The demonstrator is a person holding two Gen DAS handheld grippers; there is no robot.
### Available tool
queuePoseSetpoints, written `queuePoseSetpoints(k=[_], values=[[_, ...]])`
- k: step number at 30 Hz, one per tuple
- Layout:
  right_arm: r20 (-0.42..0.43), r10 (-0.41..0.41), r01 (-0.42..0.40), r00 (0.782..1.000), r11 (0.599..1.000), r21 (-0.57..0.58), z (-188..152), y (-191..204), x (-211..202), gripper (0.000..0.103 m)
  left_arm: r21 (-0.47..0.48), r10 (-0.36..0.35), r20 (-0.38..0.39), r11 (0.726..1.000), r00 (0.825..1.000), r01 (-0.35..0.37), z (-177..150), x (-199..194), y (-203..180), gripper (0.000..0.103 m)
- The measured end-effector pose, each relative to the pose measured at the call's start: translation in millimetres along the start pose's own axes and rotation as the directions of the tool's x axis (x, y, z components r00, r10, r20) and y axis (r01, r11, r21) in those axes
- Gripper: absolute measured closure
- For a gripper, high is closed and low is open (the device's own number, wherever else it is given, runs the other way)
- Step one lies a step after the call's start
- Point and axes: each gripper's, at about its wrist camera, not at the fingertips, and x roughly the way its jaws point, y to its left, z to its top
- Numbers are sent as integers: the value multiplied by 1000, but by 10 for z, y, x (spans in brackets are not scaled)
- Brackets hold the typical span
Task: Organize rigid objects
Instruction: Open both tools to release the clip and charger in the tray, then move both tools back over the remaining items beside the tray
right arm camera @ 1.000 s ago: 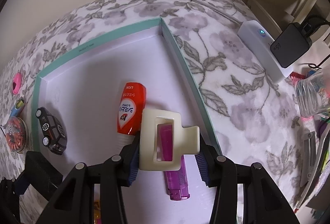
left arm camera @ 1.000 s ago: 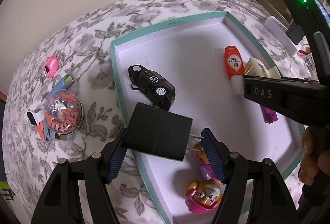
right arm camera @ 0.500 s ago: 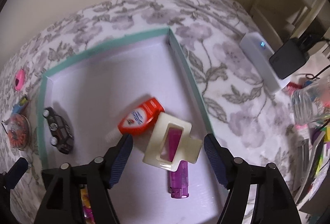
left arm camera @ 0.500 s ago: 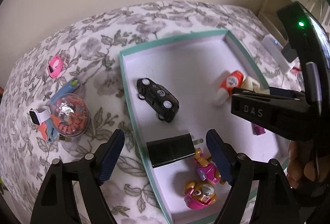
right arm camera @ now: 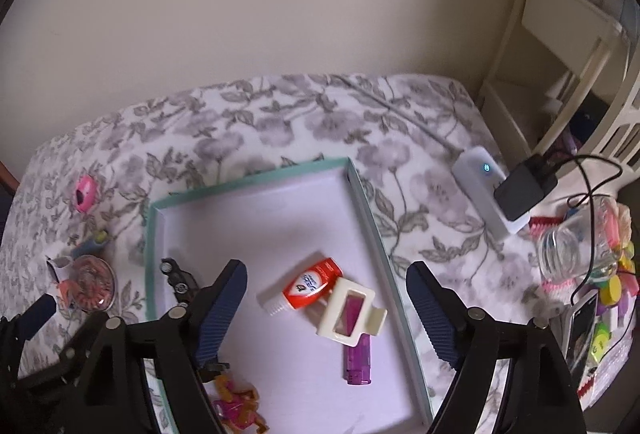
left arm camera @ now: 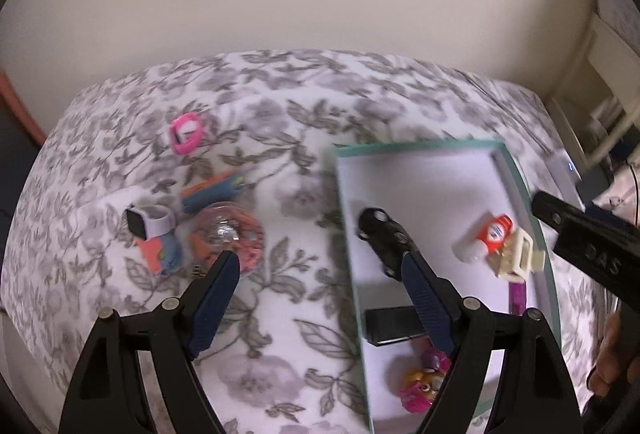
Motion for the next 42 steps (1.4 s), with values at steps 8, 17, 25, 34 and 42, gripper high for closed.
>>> queuePoseSetpoints(k=[8, 17, 25, 34, 42], values=[[-15, 37, -37, 999, 999, -12, -27, 154, 32, 15, -128, 51, -47, 990, 998, -57, 26, 76, 360, 19], [-24, 34, -36, 999, 994, -99, -106, 523, 117, 2, -193, 46, -94, 979, 994, -63, -5, 184, 561, 17], [-44, 66, -71, 997, 989, -128, -174, 741, 209, 0, -247, 62, -107, 965, 992, -87, -3, 221, 732, 1], [-59, 113, -120, 992, 985, -123, -217, 898, 264, 0, -318, 87, -105, 941, 991, -116, 15, 193, 1055, 1], [-73, 238, -246, 968, 961, -129, -275, 1311, 210, 0, -444, 147, -121, 876, 982, -186, -63, 160, 1685, 1]])
